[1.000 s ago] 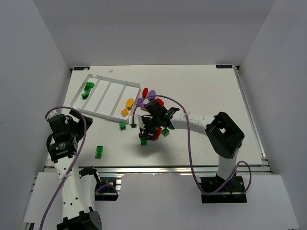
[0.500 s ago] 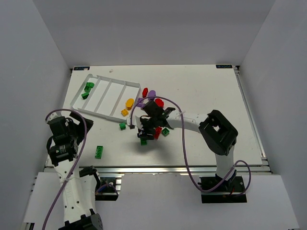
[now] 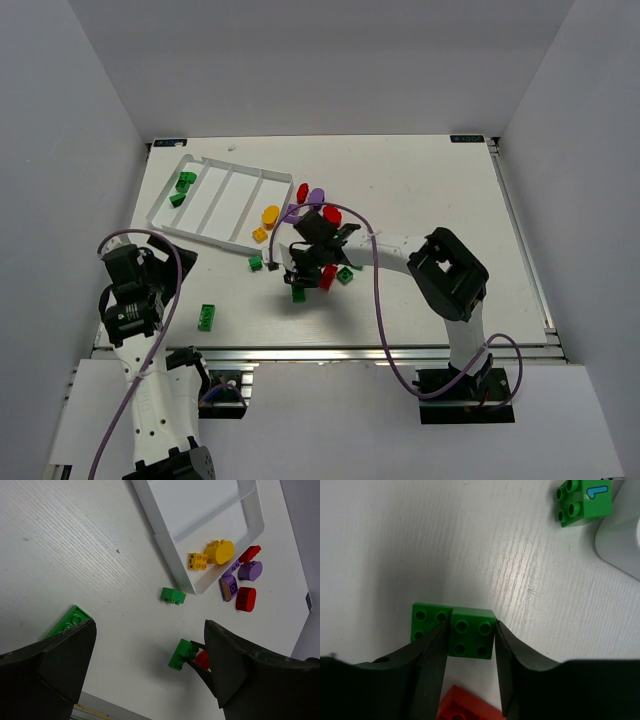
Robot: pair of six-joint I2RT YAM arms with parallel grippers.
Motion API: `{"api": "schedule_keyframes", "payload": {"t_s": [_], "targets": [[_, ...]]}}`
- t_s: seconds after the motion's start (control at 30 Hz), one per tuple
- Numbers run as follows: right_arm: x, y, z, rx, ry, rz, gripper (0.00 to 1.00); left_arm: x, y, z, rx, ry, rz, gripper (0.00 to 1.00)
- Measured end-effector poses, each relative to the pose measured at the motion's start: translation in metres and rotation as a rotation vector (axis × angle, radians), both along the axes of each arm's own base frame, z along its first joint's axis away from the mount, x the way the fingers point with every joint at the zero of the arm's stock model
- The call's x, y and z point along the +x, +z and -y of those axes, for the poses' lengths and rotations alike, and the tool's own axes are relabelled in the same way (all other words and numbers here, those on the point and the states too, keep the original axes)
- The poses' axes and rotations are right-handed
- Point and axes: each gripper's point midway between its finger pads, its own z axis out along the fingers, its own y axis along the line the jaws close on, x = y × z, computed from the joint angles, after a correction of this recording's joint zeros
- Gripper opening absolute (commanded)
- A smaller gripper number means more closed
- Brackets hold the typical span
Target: Sort the legos into containers by color
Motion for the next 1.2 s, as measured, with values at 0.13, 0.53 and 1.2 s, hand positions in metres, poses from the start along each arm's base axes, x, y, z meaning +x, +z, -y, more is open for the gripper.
{"api": "schedule_keyframes", "payload": {"t_s": [0.13,0.53,1.2], "targets": [[0.000,0.004,-0.001,-0.001,0.004,-0.005,0.29,0.003,-0.002,0.006,-0.027,-0.025,0.016,0.98],[-0.001,0.070,-0.011,0.155,-0.092,-0.140,0.00,0.017,-0.035,0.070,-0.401,-0.220,0.197,0.94],[0.060,0.216,-0.001,0.696,-0.482,-0.170,0.00,0.049,0.021,0.160,-0.747,-0.553,0.346,0.92]]}}
